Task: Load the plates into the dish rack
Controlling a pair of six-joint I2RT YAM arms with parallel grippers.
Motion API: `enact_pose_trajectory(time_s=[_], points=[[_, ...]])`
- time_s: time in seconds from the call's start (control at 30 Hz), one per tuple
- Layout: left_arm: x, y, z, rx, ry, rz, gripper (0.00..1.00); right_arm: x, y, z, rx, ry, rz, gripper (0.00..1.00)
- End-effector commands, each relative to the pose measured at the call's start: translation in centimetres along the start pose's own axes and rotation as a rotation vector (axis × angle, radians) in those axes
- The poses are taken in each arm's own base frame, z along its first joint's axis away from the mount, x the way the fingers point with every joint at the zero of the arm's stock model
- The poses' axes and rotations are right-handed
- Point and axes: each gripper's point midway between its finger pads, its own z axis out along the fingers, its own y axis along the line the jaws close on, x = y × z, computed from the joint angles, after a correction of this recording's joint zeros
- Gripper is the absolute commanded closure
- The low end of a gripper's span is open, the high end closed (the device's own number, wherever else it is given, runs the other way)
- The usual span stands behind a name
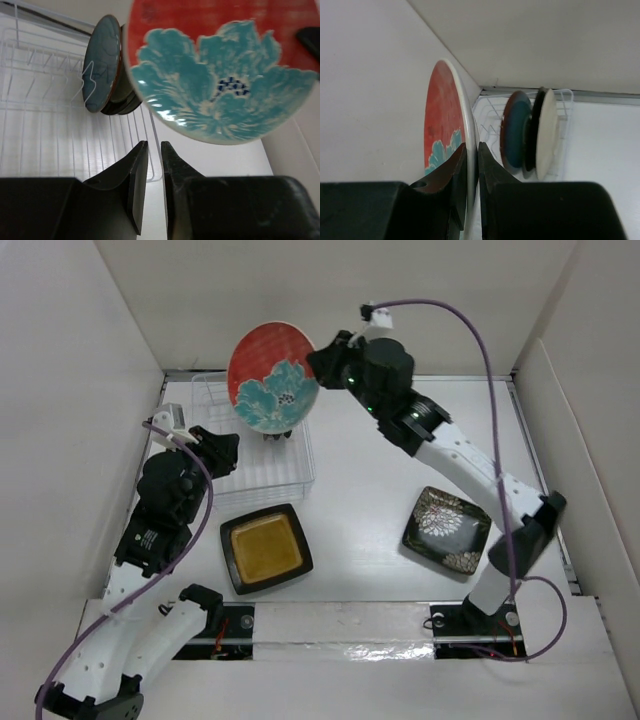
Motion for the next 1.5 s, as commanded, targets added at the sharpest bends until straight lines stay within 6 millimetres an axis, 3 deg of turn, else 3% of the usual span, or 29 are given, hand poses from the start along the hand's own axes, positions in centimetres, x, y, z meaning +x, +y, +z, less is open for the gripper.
enact_pose_trajectory(time_s=[0.0, 0.03, 0.07, 0.1, 0.17, 0.2, 0.3, 0.37, 0.43, 0.47, 0.5, 0.57, 0.7, 0.77, 0.93, 1.17, 1.3, 1.33, 1.37, 1.47], points=[[-5.0, -1.8, -1.8, 0.036, -0.145, -0.039, 0.85, -5.4, 3.2, 2.4, 0.058, -0.188, 0.064, 1.0], [-5.4, -2.0, -2.0, 0.041, -0.154, -0.044, 0.85, -8.6, 4.7, 2.3, 0.039, -0.256, 0.1, 1.0], [-5.9, -2.3, -2.2, 0.051, -0.166, -0.052, 0.85, -8.3, 5.1, 3.1, 0.045, -0.258, 0.118, 1.0], [-6.2, -2.6, -2.4, 0.063, -0.177, -0.063, 0.85, -6.0, 4.7, 5.1, 0.083, -0.243, 0.134, 1.0], [-6.7, -2.8, -2.7, 0.072, -0.19, -0.071, 0.85, -6.9, 5.6, 6.0, 0.079, -0.291, 0.176, 1.0], [-7.2, -2.7, -3.1, 0.065, -0.209, -0.075, 0.85, -3.7, 6.4, 7.6, 0.089, -0.256, 0.162, 1.0], [-8.6, -2.2, -4.7, 0.047, -0.273, -0.09, 0.85, -3.5, 6.8, 8.4, 0.143, -0.325, 0.149, 1.0], [-8.7, -2.7, -5.6, 0.083, -0.292, -0.097, 0.85, -0.9, 6.9, 9.6, 0.173, -0.328, 0.128, 1.0], [-9.7, -3.3, -7.0, 0.122, -0.345, -0.109, 0.84, -0.4, 6.9, 10.0, 0.198, -0.369, 0.109, 1.0], [-10.2, -3.4, -7.3, 0.126, -0.359, -0.106, 0.84, 1.7, 6.8, 10.8, 0.214, -0.349, 0.075, 1.0], [-10.0, -3.5, -7.3, 0.127, -0.348, -0.102, 0.84, 0.3, 6.7, 10.6, 0.232, -0.4, 0.062, 1.0], [-9.5, -3.8, -7.1, 0.141, -0.327, -0.093, 0.83, 2.1, 7.1, 10.9, 0.252, -0.398, 0.008, 1.0], [-7.4, -4.4, -6.1, 0.183, -0.261, -0.083, 0.83, 2.1, 5.5, 10.9, 0.333, -0.437, -0.128, 1.0], [-6.4, -4.2, -5.6, 0.18, -0.236, -0.079, 0.83, 3.1, 4.7, 11.2, 0.367, -0.421, -0.182, 1.0], [-6.0, -4.9, -5.3, 0.2, -0.213, -0.066, 0.83, 4.4, 3.6, 11.0, 0.455, -0.432, -0.348, 1.0], [-4.9, -4.4, -4.5, 0.18, -0.189, -0.047, 0.83, 2.6, 2.9, 10.3, 0.502, -0.482, -0.406, 1.0], [-5.5, -4.6, -5.0, 0.188, -0.206, -0.059, 0.83, 4.8, 2.6, 11.5, 0.482, -0.447, -0.514, 1.0], [-5.6, -4.6, -5.1, 0.188, -0.21, -0.06, 0.83, 4.6, 2.8, 11.5, 0.477, -0.456, -0.523, 1.0], [-5.7, -4.5, -5.2, 0.186, -0.212, -0.059, 0.83, 6.0, 2.4, 12.2, 0.475, -0.439, -0.56, 1.0], [-5.8, -4.4, -5.5, 0.184, -0.221, -0.062, 0.83, 6.2, 2.3, 12.4, 0.48, -0.445, -0.652, 1.0]])
